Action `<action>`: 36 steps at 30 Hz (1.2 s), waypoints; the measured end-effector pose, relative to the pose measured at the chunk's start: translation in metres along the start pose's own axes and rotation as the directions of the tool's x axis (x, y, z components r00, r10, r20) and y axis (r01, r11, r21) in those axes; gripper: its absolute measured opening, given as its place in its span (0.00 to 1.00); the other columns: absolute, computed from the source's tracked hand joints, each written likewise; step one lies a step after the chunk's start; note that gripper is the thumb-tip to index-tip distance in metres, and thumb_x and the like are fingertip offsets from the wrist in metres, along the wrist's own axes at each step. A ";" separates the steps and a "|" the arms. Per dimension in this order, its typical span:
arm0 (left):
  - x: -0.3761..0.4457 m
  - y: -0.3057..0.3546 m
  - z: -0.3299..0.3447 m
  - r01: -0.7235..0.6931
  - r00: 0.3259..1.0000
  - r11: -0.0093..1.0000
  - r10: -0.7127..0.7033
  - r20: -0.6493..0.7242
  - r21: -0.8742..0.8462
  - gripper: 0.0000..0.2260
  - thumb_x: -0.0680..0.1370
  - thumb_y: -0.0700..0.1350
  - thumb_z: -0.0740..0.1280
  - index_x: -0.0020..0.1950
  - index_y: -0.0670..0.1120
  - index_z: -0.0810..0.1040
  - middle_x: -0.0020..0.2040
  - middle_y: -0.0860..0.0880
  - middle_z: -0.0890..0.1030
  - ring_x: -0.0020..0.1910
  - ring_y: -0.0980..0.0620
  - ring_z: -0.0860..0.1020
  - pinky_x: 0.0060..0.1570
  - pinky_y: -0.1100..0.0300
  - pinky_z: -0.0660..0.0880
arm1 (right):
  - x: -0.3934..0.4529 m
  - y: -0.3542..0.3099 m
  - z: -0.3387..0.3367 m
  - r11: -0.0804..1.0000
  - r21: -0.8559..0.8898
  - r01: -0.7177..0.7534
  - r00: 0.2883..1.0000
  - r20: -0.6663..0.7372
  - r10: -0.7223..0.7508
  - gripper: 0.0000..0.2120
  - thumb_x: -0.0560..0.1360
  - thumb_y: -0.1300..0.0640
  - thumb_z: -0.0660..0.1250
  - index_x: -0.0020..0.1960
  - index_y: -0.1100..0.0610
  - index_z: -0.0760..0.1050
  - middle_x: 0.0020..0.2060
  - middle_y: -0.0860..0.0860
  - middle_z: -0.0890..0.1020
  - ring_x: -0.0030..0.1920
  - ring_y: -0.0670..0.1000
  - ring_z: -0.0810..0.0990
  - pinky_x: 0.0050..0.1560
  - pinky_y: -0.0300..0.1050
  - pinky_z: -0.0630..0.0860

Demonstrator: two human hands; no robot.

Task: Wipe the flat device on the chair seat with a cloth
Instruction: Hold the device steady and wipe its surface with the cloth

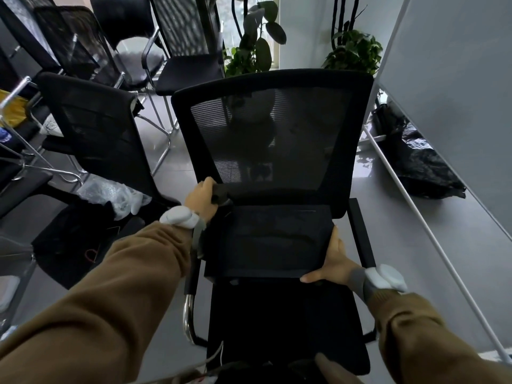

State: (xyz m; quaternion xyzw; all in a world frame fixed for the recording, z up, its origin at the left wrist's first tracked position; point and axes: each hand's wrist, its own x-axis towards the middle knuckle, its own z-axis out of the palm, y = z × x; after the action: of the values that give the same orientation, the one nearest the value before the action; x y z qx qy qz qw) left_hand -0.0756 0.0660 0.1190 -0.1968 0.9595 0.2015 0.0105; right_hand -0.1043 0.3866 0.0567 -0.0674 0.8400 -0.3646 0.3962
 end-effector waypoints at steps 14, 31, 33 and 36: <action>0.023 0.031 0.004 -0.014 0.963 0.962 -0.060 0.262 0.272 0.18 0.74 0.41 0.65 0.61 0.41 0.63 0.52 0.37 0.77 0.42 0.38 0.77 0.38 0.52 0.70 | 0.005 0.001 0.000 0.999 0.010 0.034 0.999 -0.022 -0.034 0.77 0.50 0.51 0.84 0.72 0.51 0.23 0.75 0.54 0.44 0.76 0.57 0.49 0.74 0.56 0.56; -0.005 0.001 0.026 0.047 0.985 0.999 -0.048 0.168 0.009 0.21 0.74 0.44 0.65 0.67 0.54 0.71 0.59 0.39 0.73 0.58 0.37 0.72 0.63 0.50 0.70 | 0.005 0.002 0.001 0.998 0.027 0.057 0.997 -0.049 -0.055 0.76 0.51 0.52 0.84 0.73 0.53 0.26 0.75 0.55 0.47 0.75 0.57 0.51 0.74 0.55 0.57; -0.004 0.000 0.023 0.036 0.979 0.999 -0.028 0.200 -0.037 0.20 0.75 0.42 0.65 0.67 0.53 0.72 0.58 0.39 0.71 0.56 0.38 0.73 0.63 0.52 0.69 | 0.004 0.002 0.001 0.998 0.021 0.060 0.997 -0.049 -0.059 0.76 0.51 0.52 0.84 0.73 0.53 0.26 0.75 0.55 0.47 0.75 0.57 0.51 0.74 0.55 0.57; -0.009 -0.006 0.023 0.009 0.989 1.000 -0.010 0.149 0.004 0.20 0.75 0.39 0.63 0.67 0.51 0.71 0.58 0.38 0.70 0.55 0.37 0.73 0.63 0.50 0.70 | 0.002 0.001 0.002 0.998 0.015 0.063 0.996 -0.057 -0.062 0.75 0.50 0.52 0.84 0.74 0.53 0.28 0.75 0.56 0.48 0.75 0.57 0.52 0.74 0.57 0.58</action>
State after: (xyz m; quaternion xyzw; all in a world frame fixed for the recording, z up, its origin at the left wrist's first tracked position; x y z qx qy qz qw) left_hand -0.0663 0.0739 0.0965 -0.1857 0.9553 0.2142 0.0835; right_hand -0.1043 0.3858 0.0538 -0.0801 0.8452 -0.3858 0.3610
